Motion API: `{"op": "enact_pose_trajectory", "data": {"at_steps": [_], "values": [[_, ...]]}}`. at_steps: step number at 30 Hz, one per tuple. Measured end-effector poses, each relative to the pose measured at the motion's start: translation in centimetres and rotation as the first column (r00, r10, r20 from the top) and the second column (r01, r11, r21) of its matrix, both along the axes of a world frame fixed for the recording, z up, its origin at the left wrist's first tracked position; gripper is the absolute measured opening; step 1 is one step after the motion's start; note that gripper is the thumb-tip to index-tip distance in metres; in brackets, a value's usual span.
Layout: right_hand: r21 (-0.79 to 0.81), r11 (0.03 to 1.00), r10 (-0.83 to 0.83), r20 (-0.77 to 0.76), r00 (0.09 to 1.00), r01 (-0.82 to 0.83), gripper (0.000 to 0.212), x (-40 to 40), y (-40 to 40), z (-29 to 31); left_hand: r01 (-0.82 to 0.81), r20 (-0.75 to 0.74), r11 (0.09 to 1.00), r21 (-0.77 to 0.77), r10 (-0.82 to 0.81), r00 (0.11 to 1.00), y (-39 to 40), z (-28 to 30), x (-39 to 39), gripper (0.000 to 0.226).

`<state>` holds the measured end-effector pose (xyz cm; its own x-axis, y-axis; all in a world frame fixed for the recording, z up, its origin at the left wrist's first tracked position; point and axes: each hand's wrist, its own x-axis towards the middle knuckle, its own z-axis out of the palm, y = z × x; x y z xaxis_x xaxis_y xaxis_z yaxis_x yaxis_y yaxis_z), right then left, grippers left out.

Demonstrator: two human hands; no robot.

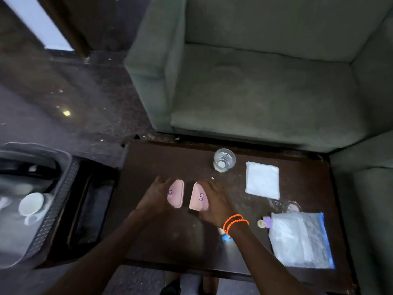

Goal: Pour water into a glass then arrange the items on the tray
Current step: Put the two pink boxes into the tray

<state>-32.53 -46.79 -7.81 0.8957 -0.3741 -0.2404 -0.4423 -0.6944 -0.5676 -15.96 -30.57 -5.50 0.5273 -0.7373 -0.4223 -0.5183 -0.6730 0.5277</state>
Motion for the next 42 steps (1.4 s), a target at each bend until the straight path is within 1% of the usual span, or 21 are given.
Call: {"op": "enact_pose_trajectory", "data": {"at_steps": [5, 9, 14, 17, 19, 24, 27, 31, 33, 38, 42], "values": [[0.019, 0.984, 0.178, 0.025, 0.984, -0.178, 0.095, 7.8, 5.4, 2.8, -0.15, 0.035, 0.989, 0.016, 0.15, 0.988, 7.7, 5.0, 4.8, 0.095], [0.023, 0.948, 0.314, 0.075, 0.947, -0.316, 0.094, 14.1, 11.6, 5.0, -0.25, 0.041, 0.968, 0.014, 0.25, 0.967, 15.0, 8.0, 8.2, 0.094], [0.003, 0.886, 0.457, 0.167, 0.874, -0.464, 0.088, 20.2, 19.6, 7.0, -0.35, 0.133, 0.935, 0.066, 0.339, 0.931, 23.2, 9.7, 11.3, 0.098], [-0.014, 0.844, 0.53, 0.177, 0.829, -0.536, 0.084, 22.8, 24.2, 7.5, -0.413, 0.141, 0.904, 0.11, 0.398, 0.907, 27.9, 10.0, 12.8, 0.103], [-0.035, 0.828, 0.556, 0.186, 0.81, -0.56, 0.082, 24.1, 27.2, 7.5, -0.431, 0.151, 0.885, 0.175, 0.409, 0.9, 31.0, 9.9, 13.8, 0.105], [-0.056, 0.821, 0.567, 0.195, 0.8, -0.568, 0.08, 26.2, 34.2, 6.7, -0.421, 0.141, 0.863, 0.278, 0.396, 0.907, 37.6, 9.2, 16.7, 0.112], [-0.033, 0.837, 0.541, 0.191, 0.819, -0.546, 0.074, 26.9, 37.8, 6.0, -0.389, 0.14, 0.864, 0.321, 0.363, 0.921, 40.4, 8.8, 18.4, 0.109], [-0.053, 0.844, 0.533, 0.176, 0.827, -0.533, 0.075, 27.8, 41.4, 4.9, -0.338, 0.127, 0.868, 0.363, 0.313, 0.941, 42.7, 7.7, 20.7, 0.102], [-0.074, 0.855, 0.518, 0.152, 0.842, -0.513, 0.073, 28.2, 42.6, 4.3, -0.32, 0.129, 0.871, 0.373, 0.293, 0.947, 43.3, 6.9, 21.6, 0.099], [-0.161, 0.847, 0.521, 0.065, 0.851, -0.506, 0.07, 28.8, 43.9, 2.4, -0.262, 0.152, 0.882, 0.391, 0.219, 0.964, 43.5, 4.7, 23.1, 0.1], [-0.217, 0.814, 0.557, 0.027, 0.83, -0.539, 0.06, 28.8, 43.9, 1.5, -0.206, 0.129, 0.903, 0.377, 0.169, 0.977, 43.4, 2.7, 23.5, 0.089]]}}
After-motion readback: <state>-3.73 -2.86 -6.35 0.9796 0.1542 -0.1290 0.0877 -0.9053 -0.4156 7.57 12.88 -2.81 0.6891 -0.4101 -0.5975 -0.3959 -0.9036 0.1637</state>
